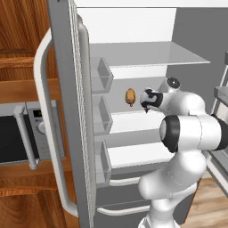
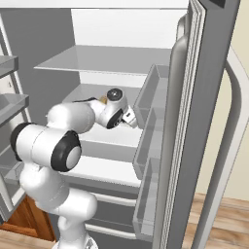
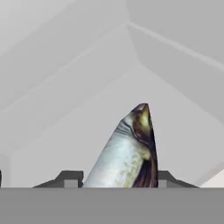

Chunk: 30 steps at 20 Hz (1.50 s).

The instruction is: Gather the onion and eggplant from the fridge and place them on a tray on the dining counter. Then gather the fish and chicken drumstick from the fridge and place them on the other tray.

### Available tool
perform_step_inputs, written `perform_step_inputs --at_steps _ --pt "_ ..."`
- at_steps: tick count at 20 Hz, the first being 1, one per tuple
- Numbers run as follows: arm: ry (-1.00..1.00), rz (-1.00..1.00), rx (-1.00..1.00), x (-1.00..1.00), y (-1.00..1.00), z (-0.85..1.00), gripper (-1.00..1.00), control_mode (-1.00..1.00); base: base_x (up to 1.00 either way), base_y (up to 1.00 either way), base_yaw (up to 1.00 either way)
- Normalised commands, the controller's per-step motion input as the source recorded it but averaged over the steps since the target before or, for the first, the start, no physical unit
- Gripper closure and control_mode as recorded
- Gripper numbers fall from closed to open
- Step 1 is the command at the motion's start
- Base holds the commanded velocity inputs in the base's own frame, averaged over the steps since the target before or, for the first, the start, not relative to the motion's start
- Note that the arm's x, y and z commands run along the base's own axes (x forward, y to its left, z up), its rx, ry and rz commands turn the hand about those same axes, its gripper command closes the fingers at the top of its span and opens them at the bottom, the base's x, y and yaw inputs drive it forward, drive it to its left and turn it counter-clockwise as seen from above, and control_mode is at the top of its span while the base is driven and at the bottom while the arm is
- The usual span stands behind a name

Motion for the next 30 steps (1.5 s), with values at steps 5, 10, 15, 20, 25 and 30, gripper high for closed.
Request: perform_step_inputs --at_steps 5,10,15,20,25,30 --pt "-0.02 0.0 0.18 -0.8 -0.05 0.6 1.0 -1.0 0.0 0.0 0.0" --pt "0.03 0.0 0.18 -0.73 -0.08 0.98 1.0 -1.0 0.0 0.0 0.0" --pt "0.18 0.0 0.05 -0.79 0.0 0.27 1.0 -1.0 0.0 0.0 0.0" --pt "0.14 0.0 -0.05 -0.95 0.17 -0.22 1.0 -1.0 0.0 0.0 0.0" --pt "0.02 0.0 -0.11 -0.96 0.25 -0.47 1.0 -1.0 0.0 0.0 0.0" --pt "0.01 0.04 -0.15 -0.68 0.36 -0.51 1.0 -1.0 0.0 0.0 0.0"
